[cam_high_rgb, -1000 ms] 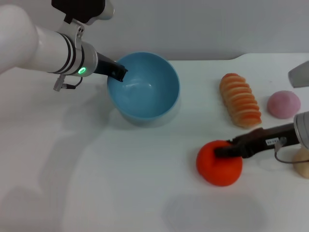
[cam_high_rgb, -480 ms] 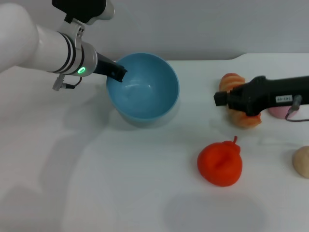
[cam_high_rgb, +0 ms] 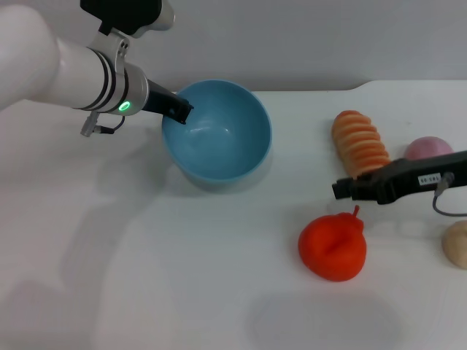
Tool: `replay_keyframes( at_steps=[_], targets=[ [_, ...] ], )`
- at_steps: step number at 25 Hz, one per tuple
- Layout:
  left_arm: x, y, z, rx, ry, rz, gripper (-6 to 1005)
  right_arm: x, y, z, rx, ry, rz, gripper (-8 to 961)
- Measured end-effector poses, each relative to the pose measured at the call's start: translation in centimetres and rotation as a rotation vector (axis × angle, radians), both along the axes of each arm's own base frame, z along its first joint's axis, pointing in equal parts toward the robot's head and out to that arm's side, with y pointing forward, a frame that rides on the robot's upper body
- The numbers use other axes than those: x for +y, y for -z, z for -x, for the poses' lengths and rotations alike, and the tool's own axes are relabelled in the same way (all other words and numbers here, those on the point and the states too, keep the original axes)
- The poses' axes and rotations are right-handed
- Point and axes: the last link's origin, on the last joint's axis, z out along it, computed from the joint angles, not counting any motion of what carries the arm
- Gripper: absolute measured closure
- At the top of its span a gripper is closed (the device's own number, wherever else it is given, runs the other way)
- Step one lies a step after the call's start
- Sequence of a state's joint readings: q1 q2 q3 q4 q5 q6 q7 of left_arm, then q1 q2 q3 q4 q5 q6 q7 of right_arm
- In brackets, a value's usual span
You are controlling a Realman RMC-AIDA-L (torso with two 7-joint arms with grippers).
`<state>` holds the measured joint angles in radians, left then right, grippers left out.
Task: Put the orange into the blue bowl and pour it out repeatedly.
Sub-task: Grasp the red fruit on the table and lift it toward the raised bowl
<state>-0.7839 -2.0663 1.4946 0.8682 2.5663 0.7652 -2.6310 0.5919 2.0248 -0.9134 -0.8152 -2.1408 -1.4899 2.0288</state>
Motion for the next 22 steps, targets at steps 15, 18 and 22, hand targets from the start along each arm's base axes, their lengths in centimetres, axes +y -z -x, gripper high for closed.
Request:
replay_keyframes(
  at_steps=[15, 18, 22],
  targets=[
    [-0.2, 0.3, 0.2, 0.005, 0.003, 0.005, 1000, -1.2, 1.8, -2.1, -0.103, 0.08, 0.082, 501],
    [-0.2, 0.3, 0.2, 0.005, 0.0, 0.004, 1001, -0.9, 2.6, -2.4, -0.109, 0.103, 0.079, 416],
    [-0.3, 0.3, 0.6, 0.008, -0.01, 0.007, 1001, -0.7, 3.2, -2.4, -0.115, 0.113, 0.068, 399]
  ],
)
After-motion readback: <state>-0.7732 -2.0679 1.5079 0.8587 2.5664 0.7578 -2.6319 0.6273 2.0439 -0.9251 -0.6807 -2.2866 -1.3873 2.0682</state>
